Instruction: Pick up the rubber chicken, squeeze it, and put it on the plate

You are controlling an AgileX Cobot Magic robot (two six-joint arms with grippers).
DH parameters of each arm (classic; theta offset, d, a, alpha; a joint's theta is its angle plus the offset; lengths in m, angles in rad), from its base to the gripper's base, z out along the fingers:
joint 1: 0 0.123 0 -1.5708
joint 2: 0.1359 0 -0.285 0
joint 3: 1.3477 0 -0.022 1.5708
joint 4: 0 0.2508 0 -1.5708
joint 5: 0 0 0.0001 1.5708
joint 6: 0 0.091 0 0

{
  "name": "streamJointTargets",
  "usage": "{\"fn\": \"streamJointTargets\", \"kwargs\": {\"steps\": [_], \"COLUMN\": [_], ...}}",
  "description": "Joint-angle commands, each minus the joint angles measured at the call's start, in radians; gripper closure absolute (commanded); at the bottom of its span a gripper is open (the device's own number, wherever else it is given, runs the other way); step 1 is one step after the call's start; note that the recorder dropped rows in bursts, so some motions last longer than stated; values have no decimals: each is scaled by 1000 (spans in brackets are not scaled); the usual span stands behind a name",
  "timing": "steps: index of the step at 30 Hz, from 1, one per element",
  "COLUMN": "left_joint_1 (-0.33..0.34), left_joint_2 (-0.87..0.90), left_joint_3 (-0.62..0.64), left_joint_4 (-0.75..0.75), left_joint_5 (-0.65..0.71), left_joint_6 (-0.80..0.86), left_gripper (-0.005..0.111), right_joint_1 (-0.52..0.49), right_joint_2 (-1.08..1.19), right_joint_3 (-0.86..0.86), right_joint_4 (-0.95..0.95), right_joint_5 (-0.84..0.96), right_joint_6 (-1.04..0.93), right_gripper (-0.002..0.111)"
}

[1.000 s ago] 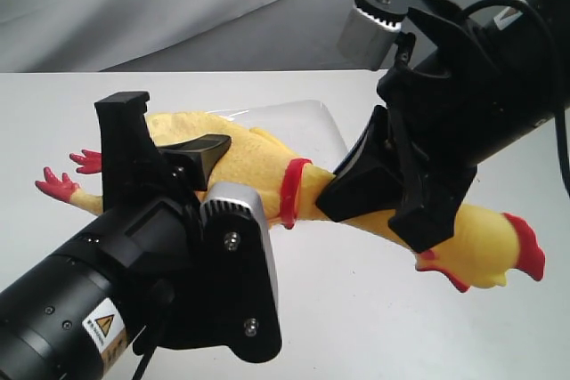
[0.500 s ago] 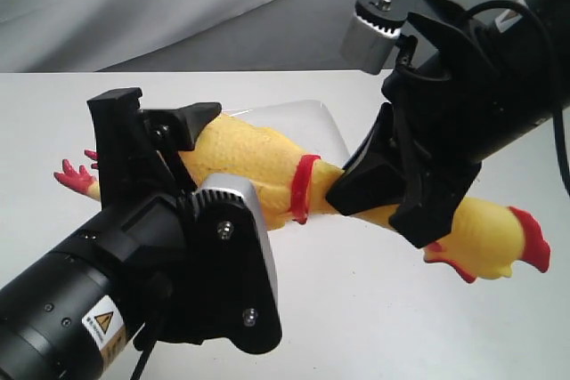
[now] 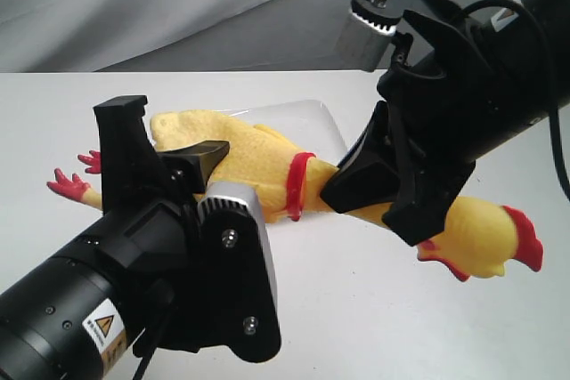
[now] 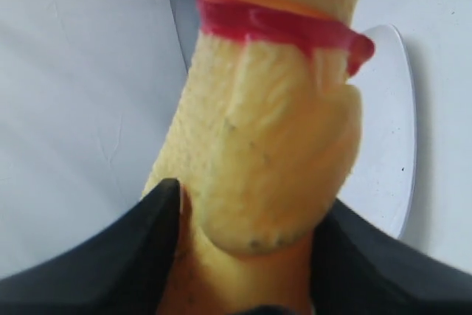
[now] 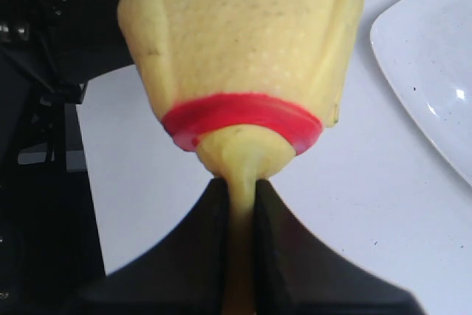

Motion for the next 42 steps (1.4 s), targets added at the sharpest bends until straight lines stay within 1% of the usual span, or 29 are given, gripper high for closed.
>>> {"fn": "streamJointTargets", "kwargs": {"steps": [1, 2, 7, 8, 9, 10, 12, 14, 16, 24, 26, 28, 29, 30, 31, 33, 35, 39, 42], "left_joint_1": [1, 1, 1, 1, 1, 1, 1, 1, 1, 1, 1, 1, 1, 1, 1, 1, 1, 1, 1], "left_joint_2": [1, 1, 1, 1, 1, 1, 1, 1, 1, 1, 1, 1, 1, 1, 1, 1, 1, 1, 1], "left_joint_3": [-2, -2, -2, -2, -2, -2, -2, -2, -2, -2, -2, -2, -2, -2, -2, -2, -2, -2, -2], "left_joint_4": [9, 9, 9, 11, 11, 11, 11, -12, -30, -25, -9, 2, 1, 1, 1, 1, 6, 6, 16], "left_joint_5": [15, 15, 15, 15, 15, 15, 15, 15, 15, 15, 15, 15, 15, 15, 15, 15, 15, 19, 19], "left_joint_6": [-2, -4, -27, -27, -27, -27, -27, -27, -17, -17, -17, -17, -17, -17, -17, -25, -28, -56, -56], "left_gripper": [15, 1, 7, 9, 14, 22, 45, 78, 107, 105, 103, 94, 85, 75, 61, 28, 2, 5, 5], "right_joint_1": [-3, -3, -3, -3, -3, -3, -3, -3, -3, -3, -3, -3, -3, -3, -3, -3, -3, -3, -3], "right_joint_2": [-9, -9, -9, -9, -9, -9, -9, -9, -9, -9, -9, -9, -9, -9, -9, -9, -9, -9, -9], "right_joint_3": [-4, -4, -4, -4, -4, -4, -4, -4, -4, -4, -4, -4, -4, -4, -4, -4, -4, -4, -4], "right_joint_4": [13, 16, 16, 16, 16, 16, 16, 16, 16, 16, 16, 16, 16, 16, 16, 16, 16, 16, 16], "right_joint_5": [-3, 2, 2, 2, 2, 2, 2, 2, 2, 2, 2, 2, 2, 2, 2, 2, 2, 2, 2], "right_joint_6": [5, 5, 3, 3, 3, 3, 3, 3, 3, 3, 3, 3, 3, 3, 3, 3, 3, 3, 3], "right_gripper": [108, 108, 108, 108, 108, 108, 108, 108, 108, 108, 108, 108, 108, 108, 108, 108, 108, 108, 108]}}
